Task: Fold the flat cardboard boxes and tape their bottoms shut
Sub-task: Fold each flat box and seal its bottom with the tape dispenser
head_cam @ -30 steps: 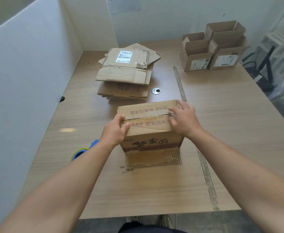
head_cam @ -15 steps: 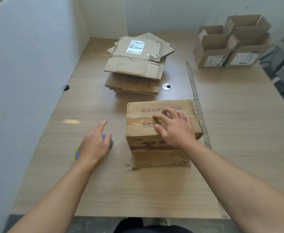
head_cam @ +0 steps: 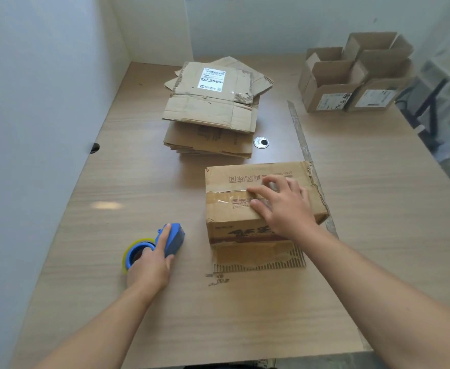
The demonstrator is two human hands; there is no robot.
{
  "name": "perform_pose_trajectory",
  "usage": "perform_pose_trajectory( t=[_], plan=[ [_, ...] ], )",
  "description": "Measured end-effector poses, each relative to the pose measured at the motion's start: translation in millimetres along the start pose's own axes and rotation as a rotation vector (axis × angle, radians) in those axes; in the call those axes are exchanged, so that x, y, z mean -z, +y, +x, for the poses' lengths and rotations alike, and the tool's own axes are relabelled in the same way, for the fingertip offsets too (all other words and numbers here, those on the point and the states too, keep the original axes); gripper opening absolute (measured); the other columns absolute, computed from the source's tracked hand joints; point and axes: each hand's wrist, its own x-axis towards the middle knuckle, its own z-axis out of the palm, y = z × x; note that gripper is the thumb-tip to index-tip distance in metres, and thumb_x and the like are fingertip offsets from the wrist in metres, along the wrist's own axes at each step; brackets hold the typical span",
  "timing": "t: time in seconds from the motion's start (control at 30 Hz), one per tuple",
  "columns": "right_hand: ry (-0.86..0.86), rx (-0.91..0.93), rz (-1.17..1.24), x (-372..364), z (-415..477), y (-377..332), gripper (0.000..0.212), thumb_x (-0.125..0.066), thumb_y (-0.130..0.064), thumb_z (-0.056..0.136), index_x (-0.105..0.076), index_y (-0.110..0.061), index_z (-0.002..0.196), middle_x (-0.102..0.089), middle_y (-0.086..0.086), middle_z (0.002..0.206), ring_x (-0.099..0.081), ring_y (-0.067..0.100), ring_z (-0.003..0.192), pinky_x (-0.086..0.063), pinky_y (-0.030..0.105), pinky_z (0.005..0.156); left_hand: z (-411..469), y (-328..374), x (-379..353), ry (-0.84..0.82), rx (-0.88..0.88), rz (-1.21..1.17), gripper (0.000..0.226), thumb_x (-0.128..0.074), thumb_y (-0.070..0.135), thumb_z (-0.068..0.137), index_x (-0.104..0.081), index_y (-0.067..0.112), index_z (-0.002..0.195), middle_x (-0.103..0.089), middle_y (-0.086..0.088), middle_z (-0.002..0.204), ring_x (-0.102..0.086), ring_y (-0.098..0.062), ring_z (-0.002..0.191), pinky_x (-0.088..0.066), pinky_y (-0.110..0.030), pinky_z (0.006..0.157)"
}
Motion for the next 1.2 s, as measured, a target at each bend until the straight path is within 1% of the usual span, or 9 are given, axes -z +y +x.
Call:
perform_pose_trajectory(
  t=[0.17, 0.33, 0.5, 0.63, 0.7, 0.8, 0.9, 1.07, 1.2],
  plan=[
    [-0.023, 0.038, -0.043, 3, 4, 1, 0.043, -0.038, -0.061, 0.098, -0.047, -0.051, 0.138, -0.037, -0.011, 0.143, -0.026, 0.018, 0.132, -0.024, 0.04, 0.108, 16, -1, 28, 0.094, -0.086, -0.104, 0.074, -0.047, 0.036, 0.1, 0.003, 0.046, 0.154, -0.057, -0.005, 0.102, -0.056, -0.025, 0.09, -0.049, -0.038, 0.076],
    [0.047, -0.066, 0.297, 6, 6, 9, 0.054, -0.05, -0.054, 0.096, -0.035, -0.049, 0.147, -0.046, -0.015, 0.139, -0.033, 0.015, 0.129, -0.025, 0.039, 0.111, 13, 32, 100, 0.296, -0.366, -0.225, 0.072, -0.062, 0.029, 0.095, -0.021, 0.048, 0.151, -0.058, 0.003, 0.124, -0.056, -0.028, 0.095, -0.044, -0.035, 0.07],
    [0.075, -0.119, 0.57, 13, 8, 10, 0.06, -0.052, -0.052, 0.096, -0.027, -0.048, 0.15, -0.053, -0.012, 0.132, -0.036, 0.015, 0.126, -0.033, 0.048, 0.111, 7, 78, 143, 0.46, -0.759, -0.042, 0.082, -0.079, 0.025, 0.081, -0.029, 0.045, 0.143, -0.068, -0.001, 0.095, -0.056, -0.031, 0.057, -0.048, -0.035, 0.047],
    [0.047, 0.001, 0.727, 21, 0, 22, 0.05, -0.055, -0.042, 0.098, -0.037, -0.051, 0.144, -0.049, -0.017, 0.138, -0.036, 0.01, 0.13, -0.033, 0.046, 0.113, 12, 109, 140, 0.411, -0.973, 0.062, 0.093, -0.079, 0.025, 0.082, -0.02, 0.049, 0.15, -0.062, 0.001, 0.086, -0.05, -0.022, 0.053, -0.038, -0.027, 0.045],
    [0.07, 0.066, 0.837, 23, -3, 31, 0.047, -0.057, -0.039, 0.098, -0.044, -0.053, 0.14, -0.047, -0.021, 0.141, -0.037, 0.005, 0.134, -0.034, 0.045, 0.114, 12, 123, 136, 0.406, -1.019, 0.097, 0.092, -0.074, 0.028, 0.084, -0.016, 0.053, 0.15, -0.06, 0.001, 0.086, -0.05, -0.023, 0.053, -0.036, -0.026, 0.046],
    [0.073, 0.119, 0.942, 24, -4, 43, 0.041, -0.06, -0.035, 0.097, -0.052, -0.051, 0.134, -0.044, -0.029, 0.142, -0.035, -0.003, 0.137, -0.033, 0.044, 0.117, 12, 139, 130, 0.437, -1.05, 0.13, 0.076, -0.075, 0.027, 0.082, -0.034, 0.043, 0.145, -0.063, 0.0, 0.088, -0.053, -0.024, 0.053, -0.034, -0.025, 0.046],
    [0.057, 0.145, 0.965, 23, -1, 48, 0.033, -0.059, -0.034, 0.098, -0.061, -0.045, 0.129, -0.045, -0.024, 0.143, -0.035, -0.001, 0.138, -0.03, 0.044, 0.118, 8, 153, 132, 0.409, -1.068, 0.159, 0.056, -0.049, 0.042, 0.087, -0.038, 0.039, 0.141, -0.067, 0.001, 0.094, -0.058, -0.026, 0.057, -0.041, -0.028, 0.045],
    [-0.067, 0.13, 1.046, 28, 3, 54, 0.034, -0.047, -0.042, 0.101, -0.063, -0.038, 0.13, -0.043, -0.021, 0.146, -0.034, -0.001, 0.139, -0.031, 0.042, 0.117, 6, 162, 130, 0.378, -1.084, 0.167, 0.057, -0.045, 0.046, 0.085, -0.032, 0.047, 0.141, -0.067, 0.004, 0.096, -0.06, -0.027, 0.062, -0.049, -0.032, 0.046],
    [-0.041, 0.142, 1.019, 30, 8, 60, 0.022, -0.062, -0.029, 0.097, -0.068, -0.029, 0.118, -0.043, -0.015, 0.146, -0.039, -0.002, 0.135, -0.036, 0.033, 0.112, 2, 169, 130, 0.357, -1.104, 0.203, 0.062, -0.045, 0.048, 0.086, -0.024, 0.055, 0.144, -0.063, 0.007, 0.088, -0.057, -0.024, 0.059, -0.047, -0.03, 0.044]
  ],
)
